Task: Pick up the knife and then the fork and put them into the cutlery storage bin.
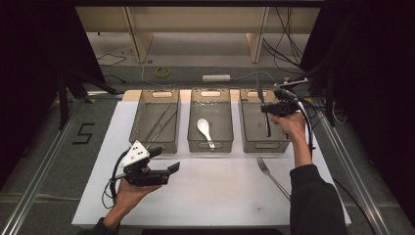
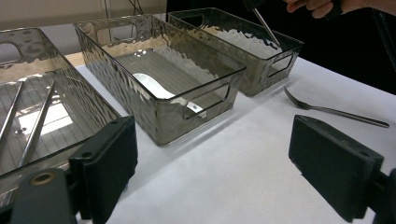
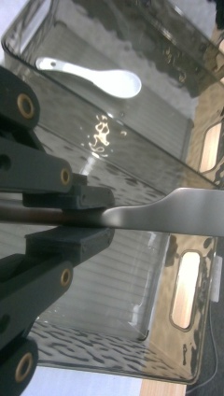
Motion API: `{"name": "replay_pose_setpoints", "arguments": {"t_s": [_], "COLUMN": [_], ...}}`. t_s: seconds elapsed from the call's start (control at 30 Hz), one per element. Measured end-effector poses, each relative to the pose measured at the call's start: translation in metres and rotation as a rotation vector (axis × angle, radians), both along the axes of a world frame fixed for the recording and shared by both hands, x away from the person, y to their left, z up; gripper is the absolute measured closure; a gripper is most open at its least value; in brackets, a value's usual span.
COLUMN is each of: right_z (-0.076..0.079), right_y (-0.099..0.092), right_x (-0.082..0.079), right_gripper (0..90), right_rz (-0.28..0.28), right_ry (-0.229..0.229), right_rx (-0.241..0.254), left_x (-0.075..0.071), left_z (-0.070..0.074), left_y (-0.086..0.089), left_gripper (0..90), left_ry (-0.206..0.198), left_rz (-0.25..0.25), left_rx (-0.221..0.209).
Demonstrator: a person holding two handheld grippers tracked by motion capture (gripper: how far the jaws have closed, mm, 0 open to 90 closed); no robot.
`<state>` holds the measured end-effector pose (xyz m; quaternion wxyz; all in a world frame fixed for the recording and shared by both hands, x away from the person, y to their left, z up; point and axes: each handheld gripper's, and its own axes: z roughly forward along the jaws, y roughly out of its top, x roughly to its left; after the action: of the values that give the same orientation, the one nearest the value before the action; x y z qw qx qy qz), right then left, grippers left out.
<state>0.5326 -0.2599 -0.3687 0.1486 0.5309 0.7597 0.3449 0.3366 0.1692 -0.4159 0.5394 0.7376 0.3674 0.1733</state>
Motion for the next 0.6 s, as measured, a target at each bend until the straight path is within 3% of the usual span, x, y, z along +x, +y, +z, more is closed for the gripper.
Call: {"name": "replay_pose_setpoints", "arguments": {"t_s": [0.07, 0.6], "right_z": [-0.004, -0.033], "right_y": [0.002, 0.018], "right_x": [0.001, 0.001], "right_gripper": [80.9, 80.7], "right_rz": [0.000, 0.010], "right_ry": [0.013, 0.073], "right_rx": [0.012, -0.049], "left_x": [0.000, -0.001], "left_z": [0.000, 0.000], "left_y": [0.000, 0.001], "left_gripper": [15.0, 15.0], "left_ry": [-0.002, -0.003], "left_rz": [-0.001, 0.002], "left_rx": [0.003, 0.002]}}
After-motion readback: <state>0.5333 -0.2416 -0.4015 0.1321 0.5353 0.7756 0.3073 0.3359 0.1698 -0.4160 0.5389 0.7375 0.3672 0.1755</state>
